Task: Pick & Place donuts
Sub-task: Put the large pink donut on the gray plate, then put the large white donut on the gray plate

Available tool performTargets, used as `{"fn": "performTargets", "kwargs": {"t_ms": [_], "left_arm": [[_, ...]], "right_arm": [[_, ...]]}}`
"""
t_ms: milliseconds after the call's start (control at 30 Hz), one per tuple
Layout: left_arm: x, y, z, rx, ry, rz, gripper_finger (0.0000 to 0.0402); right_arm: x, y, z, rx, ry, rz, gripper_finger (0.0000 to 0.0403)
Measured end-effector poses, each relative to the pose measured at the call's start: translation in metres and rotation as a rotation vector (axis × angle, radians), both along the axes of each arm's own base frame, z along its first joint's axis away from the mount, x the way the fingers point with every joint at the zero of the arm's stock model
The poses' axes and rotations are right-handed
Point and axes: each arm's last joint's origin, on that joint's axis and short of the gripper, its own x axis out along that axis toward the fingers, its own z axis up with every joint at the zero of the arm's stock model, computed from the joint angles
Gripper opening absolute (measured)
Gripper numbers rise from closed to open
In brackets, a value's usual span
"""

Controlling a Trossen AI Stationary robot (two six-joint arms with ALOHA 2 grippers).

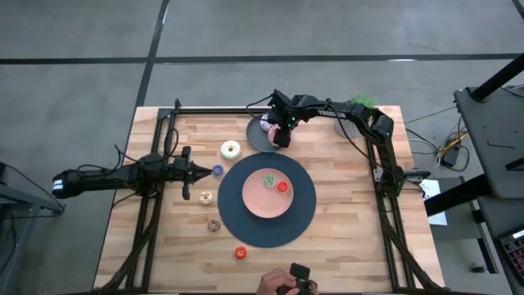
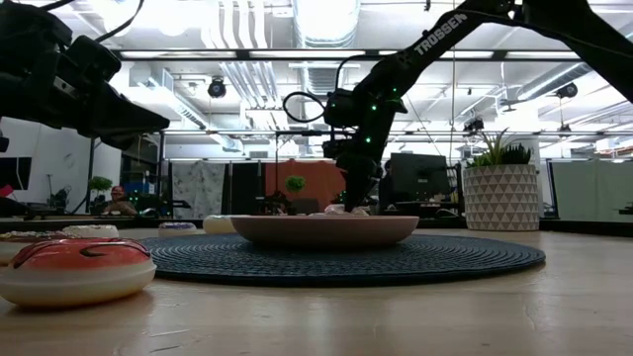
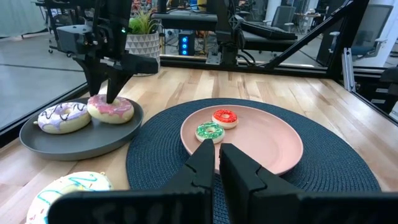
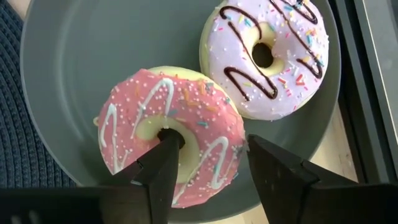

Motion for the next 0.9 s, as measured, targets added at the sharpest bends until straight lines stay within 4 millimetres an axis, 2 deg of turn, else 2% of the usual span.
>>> {"fn": "performTargets", "kwargs": {"t_ms": [133,400,700,900], "left_arm": [[0.000,0.000,0.000,0.000,0.000,0.000,0.0000],[0.000,0.000,0.000,0.000,0.000,-0.001,0.0000],[0.000,0.000,0.000,0.000,0.000,0.000,0.0000],[0.000,0.000,0.000,0.000,0.000,-0.001,0.0000]], "right_arm": [[-0.001,0.001,0.006,-0.007,-0.010,0.000,0.0181],[-0.008,0.007,0.043,-0.049,-0.078,0.005,0.0184],[-0.019,0.036,0.077,-0.059,-0.098,0.054,0.0182],[-0.022,0.059,0.079,-0.053,-0.097,0.099,0.0185]]}}
